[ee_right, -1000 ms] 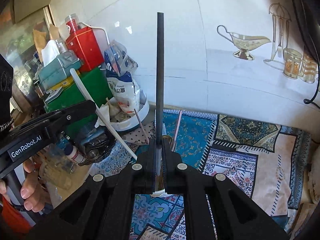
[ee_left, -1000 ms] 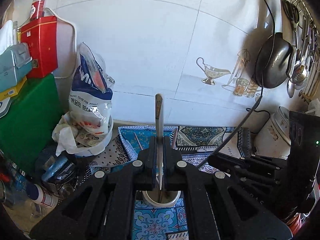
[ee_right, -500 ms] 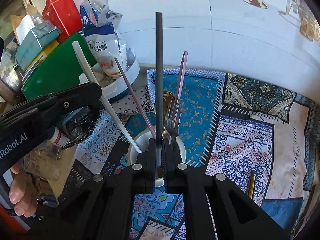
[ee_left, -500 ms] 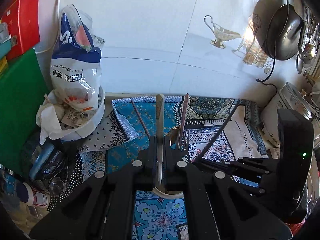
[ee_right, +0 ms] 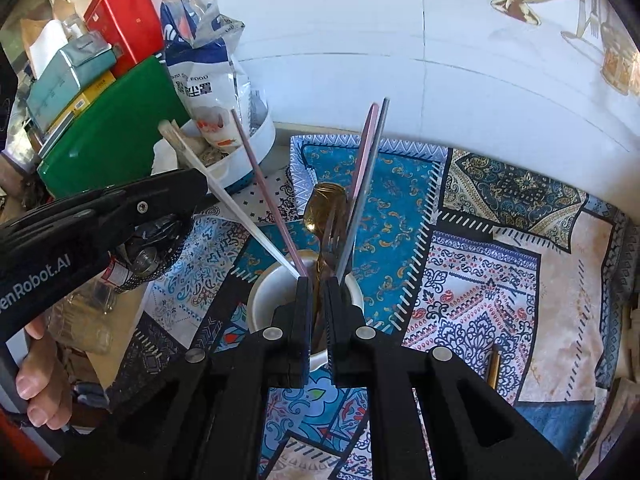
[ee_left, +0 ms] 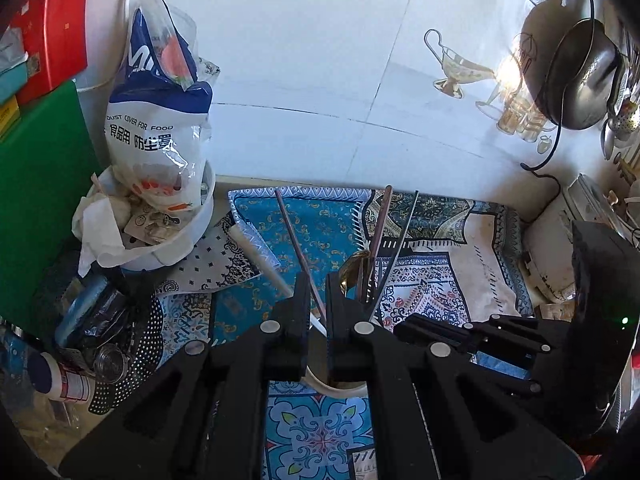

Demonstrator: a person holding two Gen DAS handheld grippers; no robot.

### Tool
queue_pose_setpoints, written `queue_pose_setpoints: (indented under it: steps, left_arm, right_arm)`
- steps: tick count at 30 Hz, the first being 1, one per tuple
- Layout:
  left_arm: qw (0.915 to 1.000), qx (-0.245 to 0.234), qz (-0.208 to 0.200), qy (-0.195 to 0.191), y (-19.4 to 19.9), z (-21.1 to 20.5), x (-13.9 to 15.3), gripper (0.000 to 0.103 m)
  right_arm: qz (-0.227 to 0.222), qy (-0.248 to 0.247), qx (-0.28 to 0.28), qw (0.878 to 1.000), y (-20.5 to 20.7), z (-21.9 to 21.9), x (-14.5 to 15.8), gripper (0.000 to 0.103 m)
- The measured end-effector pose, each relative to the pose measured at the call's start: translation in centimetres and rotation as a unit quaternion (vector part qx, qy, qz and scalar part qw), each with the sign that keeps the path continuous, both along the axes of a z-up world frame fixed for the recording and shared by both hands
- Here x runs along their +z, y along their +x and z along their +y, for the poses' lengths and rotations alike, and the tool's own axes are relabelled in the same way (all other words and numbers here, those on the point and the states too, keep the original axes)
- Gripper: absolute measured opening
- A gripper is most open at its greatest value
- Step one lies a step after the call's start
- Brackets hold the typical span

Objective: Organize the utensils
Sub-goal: 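Lower both sticks into the white cup and open both tools, then move both tools back down to the remaining sticks on the rug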

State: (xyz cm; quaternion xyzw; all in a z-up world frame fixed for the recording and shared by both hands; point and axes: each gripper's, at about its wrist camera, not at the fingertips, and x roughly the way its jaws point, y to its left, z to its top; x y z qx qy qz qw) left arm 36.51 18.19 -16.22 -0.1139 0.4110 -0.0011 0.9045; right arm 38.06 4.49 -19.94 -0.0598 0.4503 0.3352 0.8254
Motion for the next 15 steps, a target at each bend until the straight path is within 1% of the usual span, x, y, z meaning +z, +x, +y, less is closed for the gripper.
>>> queue_pose_setpoints:
  steps: [3,6,9,15]
  left_arm:
    - [1.0000,0.004,-0.005,0.007,-0.4,-0.4,0.6,0.005]
    - [0.9999,0.009,-0.011,0.006,-0.9,-0.9,1.3,0.010]
    - [0.9997,0.013,-0.018,0.007,-1.5,-1.8,1.9,0.016]
    - [0.9994,0.013,-0.029,0.008,-2.5,-4.2,2.6,0.027]
  right_arm:
    - [-0.013,0.000,-0.001,1.000,-0.4,-0.7,0.8,0.017]
    - [-0.030,-0.001,-0.004,1.000,-0.8,-1.9,1.6,0.021]
    - [-0.049,-0.008,-0.009,0.999,-1.1,-3.1,2.3,0.025]
    - [-0.065,-0.007,-0.019,0.998,-1.3,-6.2,3.0,0.027]
